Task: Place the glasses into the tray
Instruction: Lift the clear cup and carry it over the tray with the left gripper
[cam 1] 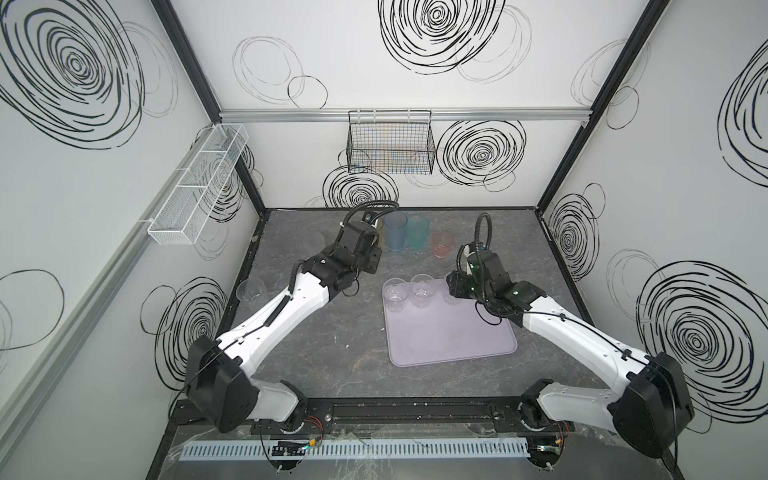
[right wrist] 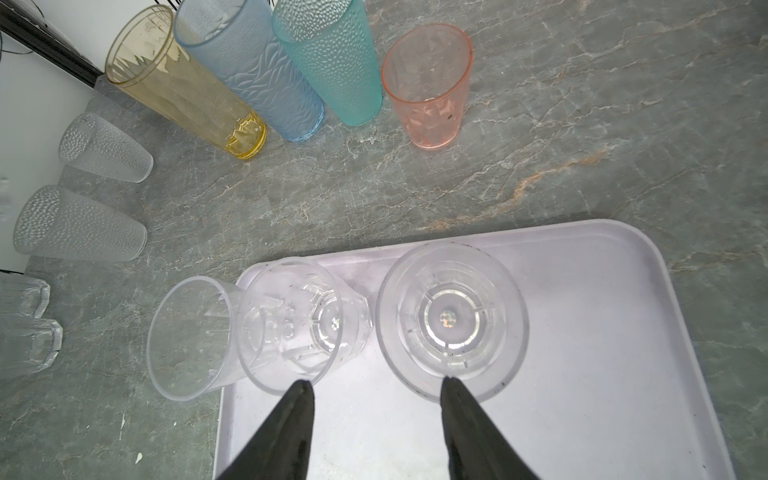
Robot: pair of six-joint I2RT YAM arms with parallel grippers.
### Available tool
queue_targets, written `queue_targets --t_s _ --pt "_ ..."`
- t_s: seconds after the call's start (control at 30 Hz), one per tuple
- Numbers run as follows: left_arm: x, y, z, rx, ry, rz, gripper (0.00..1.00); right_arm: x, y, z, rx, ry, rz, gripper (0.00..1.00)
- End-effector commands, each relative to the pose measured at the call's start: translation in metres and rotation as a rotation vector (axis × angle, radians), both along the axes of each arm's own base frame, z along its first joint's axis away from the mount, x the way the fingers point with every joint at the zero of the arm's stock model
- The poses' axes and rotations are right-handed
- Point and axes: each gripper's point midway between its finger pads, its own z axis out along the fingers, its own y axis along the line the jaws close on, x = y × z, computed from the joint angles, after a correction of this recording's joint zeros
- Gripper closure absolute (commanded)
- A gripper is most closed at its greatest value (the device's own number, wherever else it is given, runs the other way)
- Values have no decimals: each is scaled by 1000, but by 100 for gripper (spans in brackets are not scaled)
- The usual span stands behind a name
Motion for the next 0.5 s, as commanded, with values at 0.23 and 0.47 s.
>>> queue_targets --t_s 0.23,0.47 --pt "-118 -108 -41 -92 167 -312 92 -16 -33 14 6 -30 -43 49" --pt "-152 -155 -84 -86 256 -436 92 -25 -41 0 -5 0 -54 50"
